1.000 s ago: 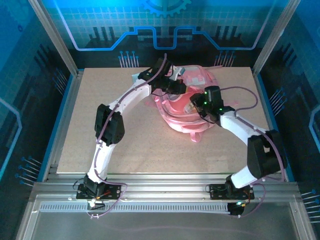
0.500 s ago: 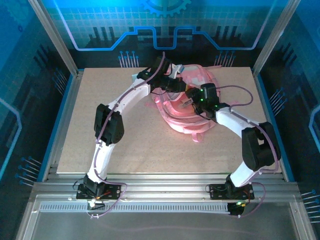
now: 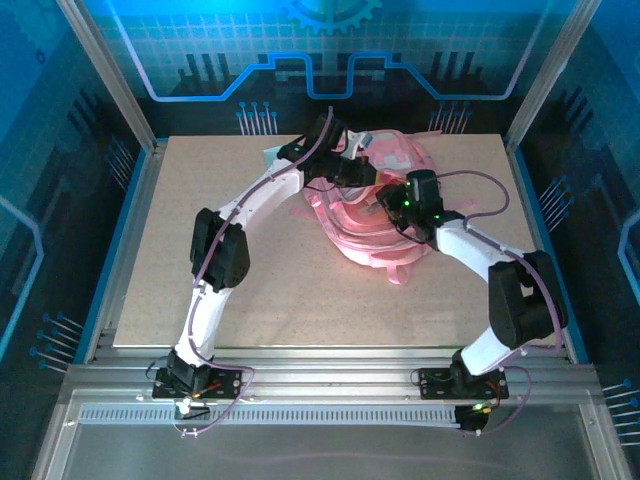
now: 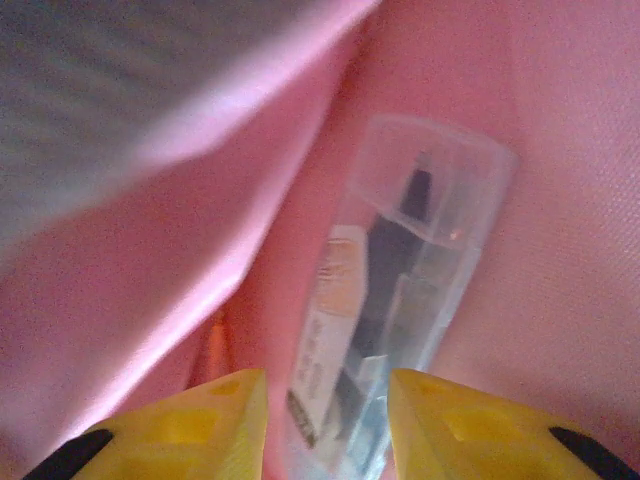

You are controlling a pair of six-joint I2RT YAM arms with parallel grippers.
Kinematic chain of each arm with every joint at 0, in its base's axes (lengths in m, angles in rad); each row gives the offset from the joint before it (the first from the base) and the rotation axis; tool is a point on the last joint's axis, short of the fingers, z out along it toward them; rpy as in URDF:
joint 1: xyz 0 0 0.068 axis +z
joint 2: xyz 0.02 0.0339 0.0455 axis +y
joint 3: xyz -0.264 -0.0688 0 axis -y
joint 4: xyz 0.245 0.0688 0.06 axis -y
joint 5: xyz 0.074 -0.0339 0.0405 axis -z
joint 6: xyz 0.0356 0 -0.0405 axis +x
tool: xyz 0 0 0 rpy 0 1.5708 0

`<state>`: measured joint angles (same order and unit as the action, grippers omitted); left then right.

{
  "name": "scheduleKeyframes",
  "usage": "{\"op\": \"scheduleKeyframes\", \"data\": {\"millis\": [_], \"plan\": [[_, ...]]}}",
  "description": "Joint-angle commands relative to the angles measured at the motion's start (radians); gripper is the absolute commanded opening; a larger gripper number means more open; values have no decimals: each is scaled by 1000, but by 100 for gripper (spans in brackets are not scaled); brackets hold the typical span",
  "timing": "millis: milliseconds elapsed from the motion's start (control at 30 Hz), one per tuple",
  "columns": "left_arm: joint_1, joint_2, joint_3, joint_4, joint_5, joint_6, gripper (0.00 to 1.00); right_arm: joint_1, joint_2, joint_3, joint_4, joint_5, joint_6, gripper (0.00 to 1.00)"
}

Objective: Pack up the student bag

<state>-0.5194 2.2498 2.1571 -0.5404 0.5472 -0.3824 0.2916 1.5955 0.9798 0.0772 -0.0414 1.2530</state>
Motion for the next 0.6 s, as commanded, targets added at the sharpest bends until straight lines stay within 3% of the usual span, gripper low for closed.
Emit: {"op": "scheduleKeyframes", "data": {"millis": [0, 233, 467, 567], "plan": [[-21, -45, 40, 64, 88, -41, 0, 9, 62, 26, 74, -2, 14, 36], [-30, -11, 74, 14, 89, -34, 0, 21, 211, 162, 199, -138, 2, 27], [-38, -3, 70, 18, 112, -35, 0, -4, 143, 105, 145, -176, -90, 27], [-39, -2, 75, 29, 128, -51, 0, -24, 70, 69, 65, -157, -157, 32]]}}
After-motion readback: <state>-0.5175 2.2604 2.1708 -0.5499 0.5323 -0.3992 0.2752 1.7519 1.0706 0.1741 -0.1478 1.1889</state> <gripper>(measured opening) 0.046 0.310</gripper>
